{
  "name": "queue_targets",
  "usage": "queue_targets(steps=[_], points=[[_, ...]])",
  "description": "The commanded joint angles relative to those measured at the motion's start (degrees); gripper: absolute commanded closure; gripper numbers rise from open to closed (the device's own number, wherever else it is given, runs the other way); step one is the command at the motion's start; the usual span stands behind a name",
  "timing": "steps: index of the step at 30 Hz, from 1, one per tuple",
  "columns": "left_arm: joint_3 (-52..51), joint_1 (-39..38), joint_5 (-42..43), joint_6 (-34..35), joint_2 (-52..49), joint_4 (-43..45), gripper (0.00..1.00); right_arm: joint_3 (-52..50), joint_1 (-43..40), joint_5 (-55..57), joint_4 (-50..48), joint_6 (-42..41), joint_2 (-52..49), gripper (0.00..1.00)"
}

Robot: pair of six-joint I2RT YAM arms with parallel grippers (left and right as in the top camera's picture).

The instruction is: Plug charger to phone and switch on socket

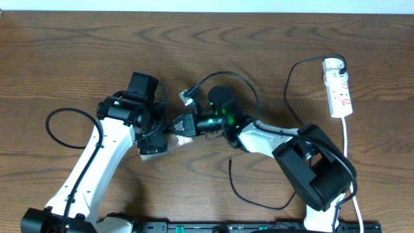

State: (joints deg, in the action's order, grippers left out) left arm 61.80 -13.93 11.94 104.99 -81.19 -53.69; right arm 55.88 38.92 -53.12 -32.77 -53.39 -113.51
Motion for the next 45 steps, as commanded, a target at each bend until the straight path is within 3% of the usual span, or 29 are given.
queue_targets(steps=[1, 10, 15, 18, 23, 31, 39, 45], points=[[0.3, 0.1, 3.0, -3.1, 0.0, 1.5, 0.12, 1.1, -3.1, -1.2, 0.1, 0.3, 0.5, 0.99], [0.3, 0.1, 8.5, -13.1, 0.0, 10.1, 0.11, 1.1, -9.9, -1.0, 0.5, -1.3, 0.5, 0.99], [0.3, 0.1, 10.6, -25.7, 0.0, 18.4, 0.1, 1.1, -14.0, -0.3, 0.4, -11.2, 0.5, 0.99], [0.3, 0.1, 11.0, -30.6, 0.0, 22.6, 0.1, 1.1, -16.7, -0.1, 0.4, -22.7, 0.5, 0.99], [0.3, 0.1, 11.0, -32.4, 0.0, 25.0, 0.1, 1.1, -18.3, 0.6, 0.2, -39.0, 0.5, 0.99], [0.3, 0.1, 9.4, -33.4, 0.0, 28.6, 0.1, 1.1, -17.6, 1.4, -8.9, -53.7, 0.5, 0.99], [0.3, 0.1, 5.9, -33.4, 0.0, 29.6, 0.1, 1.1, -16.7, 1.8, -22.4, -62.3, 0.5, 0.99], [0.3, 0.1, 5.3, -33.4, 0.0, 32.7, 0.1, 1.1, -14.8, 1.8, -24.1, -62.7, 0.5, 0.98]])
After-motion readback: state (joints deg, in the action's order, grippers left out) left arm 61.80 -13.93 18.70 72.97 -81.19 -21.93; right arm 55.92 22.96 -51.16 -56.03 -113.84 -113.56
